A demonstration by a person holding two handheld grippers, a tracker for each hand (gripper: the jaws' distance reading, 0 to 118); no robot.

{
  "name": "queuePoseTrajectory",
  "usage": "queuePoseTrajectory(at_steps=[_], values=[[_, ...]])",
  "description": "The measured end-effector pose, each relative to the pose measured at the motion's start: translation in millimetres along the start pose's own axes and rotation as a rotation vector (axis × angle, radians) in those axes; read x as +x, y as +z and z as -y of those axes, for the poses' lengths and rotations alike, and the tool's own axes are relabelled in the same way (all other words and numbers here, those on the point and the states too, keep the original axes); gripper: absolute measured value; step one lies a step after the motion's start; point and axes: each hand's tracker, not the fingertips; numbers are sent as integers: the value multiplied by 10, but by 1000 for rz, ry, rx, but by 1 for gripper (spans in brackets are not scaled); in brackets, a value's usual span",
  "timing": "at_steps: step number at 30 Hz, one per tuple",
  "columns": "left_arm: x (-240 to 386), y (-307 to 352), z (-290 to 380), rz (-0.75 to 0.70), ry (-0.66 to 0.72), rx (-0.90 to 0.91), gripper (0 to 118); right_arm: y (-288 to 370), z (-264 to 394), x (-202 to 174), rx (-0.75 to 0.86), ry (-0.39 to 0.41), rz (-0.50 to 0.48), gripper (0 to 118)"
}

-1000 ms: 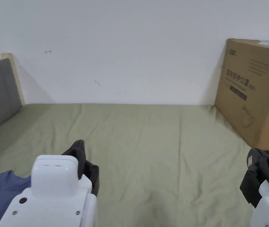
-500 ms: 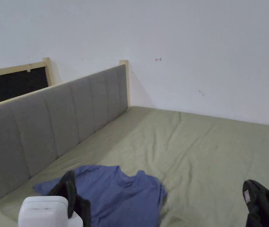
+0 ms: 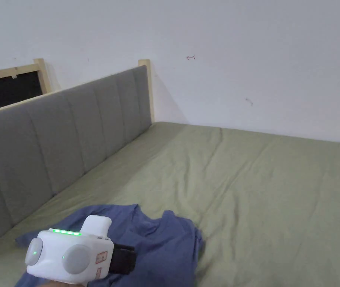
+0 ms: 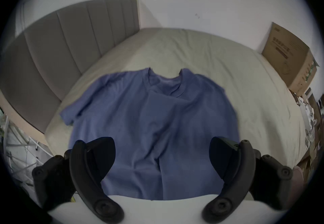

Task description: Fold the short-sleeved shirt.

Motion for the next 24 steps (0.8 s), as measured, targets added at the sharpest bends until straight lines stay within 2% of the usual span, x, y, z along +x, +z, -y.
queuePoseTrajectory(at_steps=[6, 8, 10, 11, 12, 13, 15, 16, 17, 18, 21, 24], values=[[14, -942, -4, -77, 67, -193, 112, -225, 102, 27, -79, 11, -13, 0], [-67, -1178, 58, -68, 58, -284, 117, -258, 120, 17, -85, 27, -19, 0], [-15, -1159, 60, -94, 24, -183, 117, -283, 131, 0, -92, 38, -27, 0], [30, -1084, 59, -100, 4, -196, 114, -293, 135, 0, -95, 41, -32, 0], [58, -1004, 77, -109, -7, -165, 105, -301, 137, 1, -97, 42, -35, 0], [85, -934, 87, -103, -8, -148, 88, -307, 140, 0, -98, 42, -37, 0], [73, -745, 77, -39, 13, -72, 72, -309, 136, 10, -99, 34, -41, 0], [79, -657, 72, -61, 17, -45, 62, -305, 133, 18, -98, 27, -42, 0], [71, -574, 82, -82, 29, -35, 23, -294, 125, 24, -97, 20, -42, 0], [38, -483, 96, -118, 54, -13, 2, -276, 115, 32, -96, 13, -42, 0], [-100, -244, 74, -38, 180, 26, 2, -191, 77, 63, -91, 1, -40, 0], [-169, 117, -77, -38, 200, 69, 2, -57, 6, 108, -71, 0, -38, 0]])
